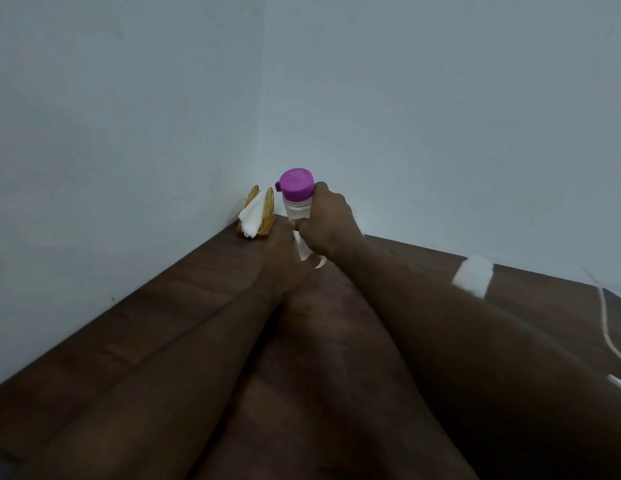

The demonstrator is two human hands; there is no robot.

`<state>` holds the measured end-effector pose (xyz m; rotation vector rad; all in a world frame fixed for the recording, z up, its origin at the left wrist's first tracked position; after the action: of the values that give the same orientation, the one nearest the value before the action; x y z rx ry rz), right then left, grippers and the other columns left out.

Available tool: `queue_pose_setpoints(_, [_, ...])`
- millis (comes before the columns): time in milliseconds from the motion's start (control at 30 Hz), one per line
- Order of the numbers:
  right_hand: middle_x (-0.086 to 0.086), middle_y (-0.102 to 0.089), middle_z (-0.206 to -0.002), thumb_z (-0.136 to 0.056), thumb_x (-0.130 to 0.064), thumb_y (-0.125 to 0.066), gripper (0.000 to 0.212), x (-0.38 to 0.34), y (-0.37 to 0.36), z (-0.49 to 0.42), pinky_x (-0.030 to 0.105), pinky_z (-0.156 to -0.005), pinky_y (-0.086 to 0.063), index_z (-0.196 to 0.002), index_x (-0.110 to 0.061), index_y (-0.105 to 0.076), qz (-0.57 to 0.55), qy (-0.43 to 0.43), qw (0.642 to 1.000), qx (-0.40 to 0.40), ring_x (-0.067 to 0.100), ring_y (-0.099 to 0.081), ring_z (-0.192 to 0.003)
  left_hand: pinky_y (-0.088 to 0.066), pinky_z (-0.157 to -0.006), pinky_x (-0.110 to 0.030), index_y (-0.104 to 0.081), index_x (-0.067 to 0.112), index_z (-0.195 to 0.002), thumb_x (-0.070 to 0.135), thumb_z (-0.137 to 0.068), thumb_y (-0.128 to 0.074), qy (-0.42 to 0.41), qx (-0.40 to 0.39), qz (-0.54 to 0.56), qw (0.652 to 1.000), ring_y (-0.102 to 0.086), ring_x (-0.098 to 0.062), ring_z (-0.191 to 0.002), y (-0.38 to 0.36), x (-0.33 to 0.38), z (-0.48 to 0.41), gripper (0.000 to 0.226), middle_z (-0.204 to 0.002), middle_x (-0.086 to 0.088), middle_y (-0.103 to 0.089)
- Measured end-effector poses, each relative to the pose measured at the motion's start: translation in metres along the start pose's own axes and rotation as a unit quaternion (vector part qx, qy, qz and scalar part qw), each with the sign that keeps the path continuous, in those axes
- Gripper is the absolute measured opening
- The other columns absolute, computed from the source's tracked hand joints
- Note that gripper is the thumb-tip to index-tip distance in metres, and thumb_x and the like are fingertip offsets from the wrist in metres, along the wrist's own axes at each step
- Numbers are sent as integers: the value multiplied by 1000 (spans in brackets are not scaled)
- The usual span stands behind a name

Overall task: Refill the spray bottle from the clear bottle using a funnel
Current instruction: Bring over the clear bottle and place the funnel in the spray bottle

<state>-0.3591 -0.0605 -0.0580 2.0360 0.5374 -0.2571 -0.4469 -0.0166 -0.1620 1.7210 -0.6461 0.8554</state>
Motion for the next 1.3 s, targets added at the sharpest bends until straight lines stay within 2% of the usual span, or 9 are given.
queue_pose_setpoints(100, [15,-64,-118,-85,-19,-72,47,1,20,20,34,-87,-46,-121,-1,-49,5,-2,1000,-1,30,-61,-108,-40,-105,-32,-44,7,-136,31,-89,-67,-128,-98,66,985,-53,-25,-123,0,14,26,58,-136,-11,-54])
queue_pose_setpoints(367, [8,-67,-113,-78,-29,-80,52,11,79,74,32,-84,-50,-119,-8,-58,-25,-14,999,-39,22,-63,-100,-41,-65,-3,-50,26,-115,37,-83,-73,-280,-56,81,955,-54,8,-76,29,32,104,41,-90,24,-52])
queue_pose_setpoints(500, [3,-71,-101,-78,-27,-79,34,23,107,99,31,-82,-53,-107,-12,-68,-99,-36,991,-78,17,-66,-92,-51,-74,-17,-51,33,-113,56,-78,-69,-274,-132,85,949,-62,1,-86,33,31,127,45,-95,16,-63])
queue_pose_setpoints(733, [0,-75,-98,-63,-41,-79,50,43,117,129,43,-89,-57,-106,-19,-69,-228,-58,969,-81,16,-71,-93,-46,-61,-11,-53,33,-95,53,-80,-67,-305,-160,108,933,-60,-2,-75,45,39,147,29,-80,14,-61])
queue_pose_setpoints(833, [11,-73,-101,-81,-21,-72,28,45,109,136,45,-91,-56,-106,-10,-68,-290,-70,951,-84,26,-70,-96,-51,-70,-27,-58,28,-94,51,-86,-60,-282,-128,231,922,-65,-7,-80,60,52,136,24,-87,5,-68])
queue_pose_setpoints(967, [9,-72,-106,-72,-31,-77,47,44,90,138,49,-95,-53,-115,-13,-65,-401,-92,906,-99,24,-69,-98,-49,-84,-33,-55,28,-109,59,-72,-59,-205,-166,396,879,-65,-14,-101,91,90,113,48,-111,-1,-65])
queue_pose_setpoints(1067, [11,-69,-112,-72,-29,-83,56,45,80,136,47,-92,-56,-122,-18,-59,-443,-87,886,-103,20,-70,-99,-49,-96,-36,-55,28,-119,45,-76,-66,-244,-241,336,877,-63,-11,-111,99,114,103,47,-118,4,-64])
queue_pose_setpoints(1200, [23,-69,-98,-79,-2,-76,35,44,71,134,17,-57,-52,-112,0,-63,-418,-83,900,-97,11,-67,-70,-53,-94,-36,-65,22,-111,24,-71,-78,-267,-312,295,863,-64,-21,-111,90,133,105,43,-121,-9,-64])
queue_pose_setpoints(1300, [25,-69,-84,-77,4,-72,16,47,64,131,24,-59,-52,-92,5,-66,-411,-84,905,-67,20,-66,-68,-54,-92,-42,-66,11,-103,11,-72,-78,-266,-344,323,840,-67,-33,-105,81,137,105,33,-108,-16,-70])
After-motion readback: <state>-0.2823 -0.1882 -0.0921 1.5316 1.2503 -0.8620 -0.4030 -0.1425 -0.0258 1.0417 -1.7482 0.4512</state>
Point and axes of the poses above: each hand's wrist, its own z-axis away from the middle knuckle, its own y-axis out of the back of the hand, x = y × z, the point moved 1 cm from there along -z, towards the middle knuckle
